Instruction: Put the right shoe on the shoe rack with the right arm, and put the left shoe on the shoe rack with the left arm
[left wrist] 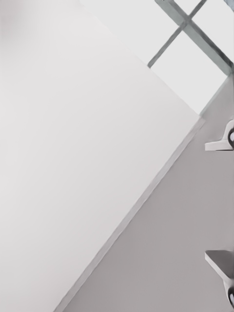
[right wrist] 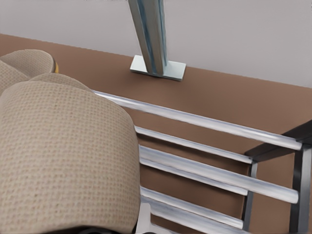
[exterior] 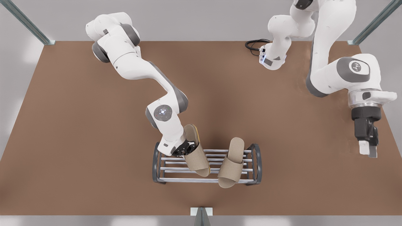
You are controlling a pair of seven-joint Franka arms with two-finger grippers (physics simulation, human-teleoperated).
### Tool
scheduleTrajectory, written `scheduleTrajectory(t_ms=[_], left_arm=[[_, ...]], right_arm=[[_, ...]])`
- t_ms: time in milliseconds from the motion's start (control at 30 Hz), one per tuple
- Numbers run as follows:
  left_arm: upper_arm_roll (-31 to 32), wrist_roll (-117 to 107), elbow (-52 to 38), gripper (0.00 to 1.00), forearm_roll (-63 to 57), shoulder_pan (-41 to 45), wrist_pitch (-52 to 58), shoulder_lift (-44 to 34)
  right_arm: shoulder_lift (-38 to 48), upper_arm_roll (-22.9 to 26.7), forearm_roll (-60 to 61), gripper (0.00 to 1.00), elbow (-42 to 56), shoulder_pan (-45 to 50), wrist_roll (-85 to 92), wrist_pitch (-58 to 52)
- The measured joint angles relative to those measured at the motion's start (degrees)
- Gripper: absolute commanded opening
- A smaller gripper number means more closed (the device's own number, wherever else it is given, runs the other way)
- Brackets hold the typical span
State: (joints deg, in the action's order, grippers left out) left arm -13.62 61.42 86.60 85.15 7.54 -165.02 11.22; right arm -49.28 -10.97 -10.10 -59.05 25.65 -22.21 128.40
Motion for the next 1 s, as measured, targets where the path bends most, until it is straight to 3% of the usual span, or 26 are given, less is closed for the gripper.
scheduleTrajectory(t_ms=[33,133,300,600,733,867,1000], left_arm=[[-3.6,-3.1,-0.6,1.00,-18.9,-2.6,12.5,-0.2],[0.8,-14.0,-1.0,1.00,-53.7,3.3,40.4,1.8],[5.5,-29.6,2.6,1.00,-73.7,5.5,62.2,2.2],[5.8,-47.7,5.7,1.00,-82.3,5.0,76.4,0.9],[5.7,-53.4,5.1,1.00,-82.0,4.9,78.5,1.1],[5.7,-57.8,4.6,1.00,-81.5,4.8,77.9,1.1],[5.7,-60.7,4.5,1.00,-81.0,4.8,77.2,1.1]], right_arm=[[-0.1,-0.1,-0.2,1.00,0.0,0.0,-1.1,0.2],[0.0,-0.2,-1.3,1.00,0.0,0.1,-4.6,0.6],[0.1,-0.3,-1.9,1.00,0.0,0.1,-9.6,1.2],[8.3,-0.8,-0.2,1.00,-4.0,-4.5,-12.7,-3.1],[15.3,-0.6,2.3,1.00,-5.7,-21.2,-8.8,-17.8],[32.8,0.5,2.2,1.00,-18.3,-31.6,-3.3,-31.0],[42.6,0.6,4.8,1.00,-26.0,-34.7,1.2,-38.6]])
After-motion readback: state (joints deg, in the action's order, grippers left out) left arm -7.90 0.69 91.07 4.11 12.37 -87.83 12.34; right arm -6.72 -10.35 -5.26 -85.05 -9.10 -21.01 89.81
